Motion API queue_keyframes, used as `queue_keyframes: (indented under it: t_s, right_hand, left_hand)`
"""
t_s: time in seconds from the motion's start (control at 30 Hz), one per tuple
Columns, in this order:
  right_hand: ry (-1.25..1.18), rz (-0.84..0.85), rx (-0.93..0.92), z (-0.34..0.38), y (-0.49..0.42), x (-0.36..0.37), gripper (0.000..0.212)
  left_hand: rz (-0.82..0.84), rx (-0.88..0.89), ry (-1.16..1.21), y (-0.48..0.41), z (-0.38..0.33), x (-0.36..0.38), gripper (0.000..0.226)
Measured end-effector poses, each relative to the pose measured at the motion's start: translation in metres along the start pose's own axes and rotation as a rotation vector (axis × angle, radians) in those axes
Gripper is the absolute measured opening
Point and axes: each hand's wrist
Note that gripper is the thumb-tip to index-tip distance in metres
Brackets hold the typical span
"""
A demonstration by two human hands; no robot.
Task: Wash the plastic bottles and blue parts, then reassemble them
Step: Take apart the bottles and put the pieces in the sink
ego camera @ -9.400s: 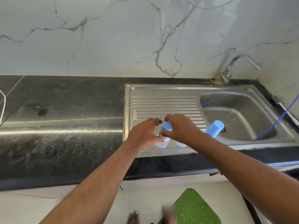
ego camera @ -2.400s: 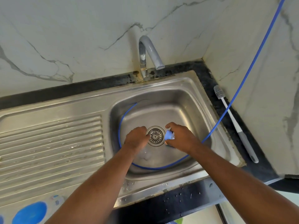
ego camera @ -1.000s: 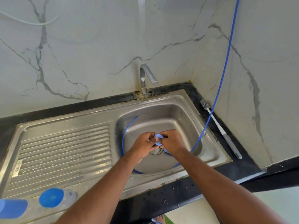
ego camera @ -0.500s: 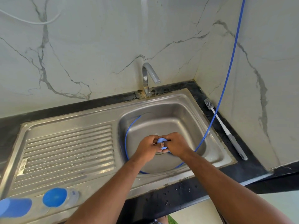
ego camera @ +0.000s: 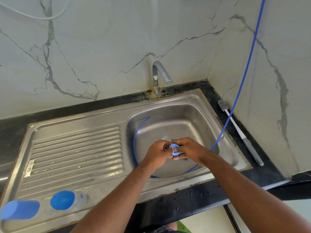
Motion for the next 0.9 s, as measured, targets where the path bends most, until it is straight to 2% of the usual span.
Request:
queue_keyframes:
  t_s: [0.07, 0.2, 0.33, 0.5, 0.63, 0.7, 0.8, 0.9]
  right_hand:
    - [0.0, -0.021, -0.007, -0.001, 0.0, 0.006, 0.026]
    - [0.05, -0.018, -0.053, -0.002, 0.0, 0.013, 0.024]
    - [0.077, -0.087, -0.103, -0.007, -0.002, 0.013, 0.025]
    - [-0.035, -0.179, -0.089, -0.009, -0.001, 0.012, 0.028]
    - [-0.245, -0.124, -0.028, -0.005, 0.001, 0.012, 0.027]
    - [-0.332, -0.157, 0.015, -0.004, 0.002, 0.008, 0.029]
    - [-0.273, -0.215, 0.032, -0.007, -0.001, 0.002, 0.022]
    - [-0.149, -0.318, 0.03, -0.007, -0.01, 0.0, 0.021]
  left_hand:
    - [-0.048, -0.014, -0.082, -0.002, 0.003, 0.001, 0.005]
    - [-0.064, -0.062, -0.084, -0.004, 0.005, -0.001, 0.009]
    - [0.034, -0.117, 0.218, -0.003, 0.005, -0.005, 0.022]
    - [0.065, -0.143, 0.362, -0.002, 0.008, -0.006, 0.018]
    - [0.04, -0.124, 0.304, -0.005, 0.013, -0.009, 0.019]
    - [0.063, -0.129, 0.303, -0.007, 0.016, -0.013, 0.019]
    - [0.132, -0.132, 0.341, -0.01, 0.019, -0.018, 0.022]
    - [0.133, -0.148, 0.366, -0.015, 0.021, -0.017, 0.024]
Point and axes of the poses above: each hand's wrist, its own y-axis away from the middle knuckle, its own x-axis out of the palm, z = x × y, and after that the axes turned 11 degrees about -y, right-handed
